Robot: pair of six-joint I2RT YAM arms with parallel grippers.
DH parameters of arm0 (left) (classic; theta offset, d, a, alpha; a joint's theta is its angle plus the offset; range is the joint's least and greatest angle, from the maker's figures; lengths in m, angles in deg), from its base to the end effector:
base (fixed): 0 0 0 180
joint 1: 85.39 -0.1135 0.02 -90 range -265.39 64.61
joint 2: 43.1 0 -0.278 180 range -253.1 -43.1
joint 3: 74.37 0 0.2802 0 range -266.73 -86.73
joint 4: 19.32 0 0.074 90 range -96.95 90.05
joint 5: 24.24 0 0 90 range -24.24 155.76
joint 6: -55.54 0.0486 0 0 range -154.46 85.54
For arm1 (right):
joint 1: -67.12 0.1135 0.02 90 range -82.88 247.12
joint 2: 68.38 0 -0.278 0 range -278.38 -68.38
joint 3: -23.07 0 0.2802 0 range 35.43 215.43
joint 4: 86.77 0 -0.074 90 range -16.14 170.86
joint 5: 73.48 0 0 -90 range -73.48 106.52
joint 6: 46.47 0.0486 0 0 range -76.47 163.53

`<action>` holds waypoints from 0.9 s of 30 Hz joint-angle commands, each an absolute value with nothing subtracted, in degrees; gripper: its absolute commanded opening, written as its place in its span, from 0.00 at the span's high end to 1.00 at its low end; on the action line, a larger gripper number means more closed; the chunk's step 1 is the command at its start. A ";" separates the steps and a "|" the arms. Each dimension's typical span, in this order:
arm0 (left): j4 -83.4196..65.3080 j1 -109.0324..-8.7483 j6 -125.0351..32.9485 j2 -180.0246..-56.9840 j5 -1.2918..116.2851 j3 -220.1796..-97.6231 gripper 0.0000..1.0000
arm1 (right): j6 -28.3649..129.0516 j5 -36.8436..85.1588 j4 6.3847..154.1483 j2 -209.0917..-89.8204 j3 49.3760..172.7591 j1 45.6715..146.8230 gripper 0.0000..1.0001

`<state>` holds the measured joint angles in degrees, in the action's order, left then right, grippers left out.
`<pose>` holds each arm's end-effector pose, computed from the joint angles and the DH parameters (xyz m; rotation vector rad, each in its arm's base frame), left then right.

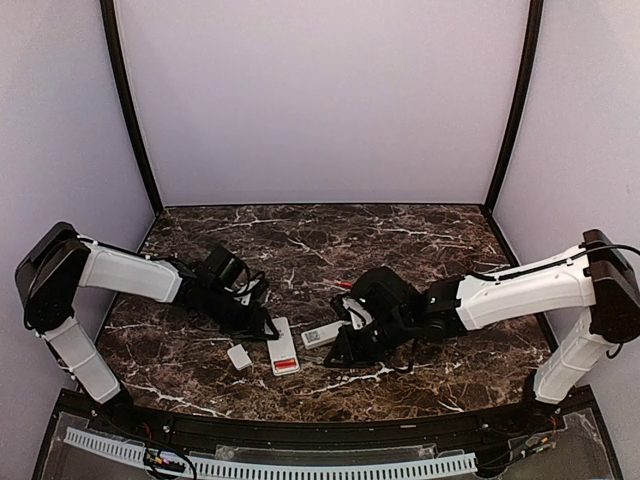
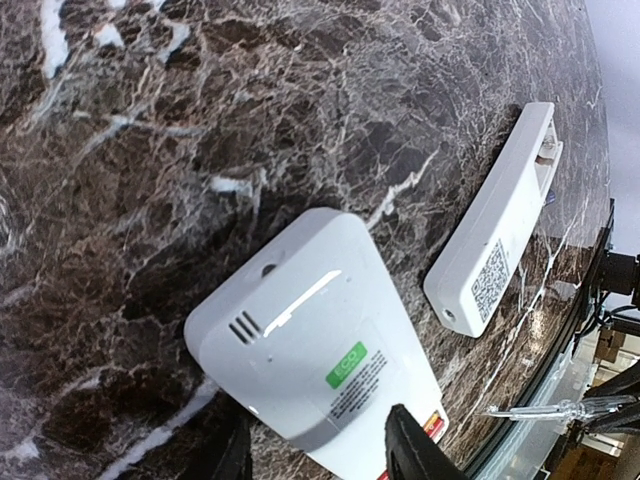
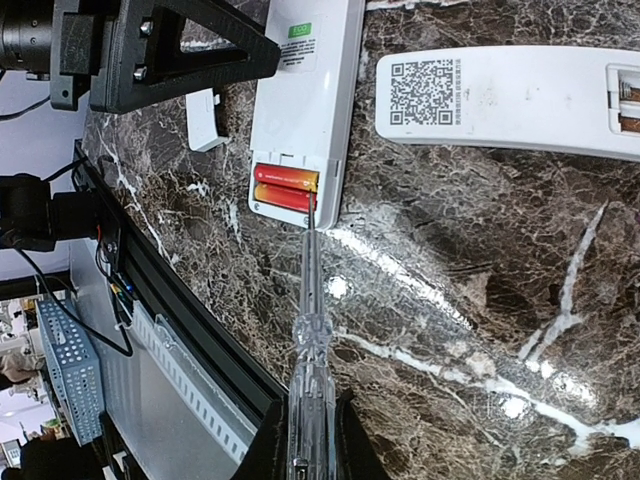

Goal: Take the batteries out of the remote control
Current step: Hold the remote control without the battery cover at the center of the board.

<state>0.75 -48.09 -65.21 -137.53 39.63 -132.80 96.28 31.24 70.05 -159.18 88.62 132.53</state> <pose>0.2526 -0.2193 0.1284 0.3491 2.7156 -0.9915 0.1376 0.3303 0.1814 -0.4414 2.7445 1.0884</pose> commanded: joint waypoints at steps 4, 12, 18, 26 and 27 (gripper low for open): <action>3.37 -47.83 -64.05 -137.89 38.36 -133.22 0.61 | 96.97 29.00 68.18 -161.37 92.34 133.79 1.00; 4.68 -47.82 -63.89 -138.44 37.37 -133.84 0.68 | 97.38 28.12 66.07 -162.72 94.15 134.01 1.00; 5.23 -47.79 -63.95 -138.81 36.90 -134.08 0.71 | 97.78 28.19 65.66 -163.24 94.58 134.22 1.00; 7.21 -47.84 -63.26 -140.48 35.52 -135.31 0.75 | 97.67 28.37 65.15 -164.05 95.42 134.38 1.00; 7.29 -47.83 -63.23 -140.50 35.48 -135.32 0.75 | 97.67 28.34 65.08 -164.15 95.56 134.44 1.00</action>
<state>5.08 -48.11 -64.51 -139.52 36.46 -134.52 97.46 28.90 65.51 -163.11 93.80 133.66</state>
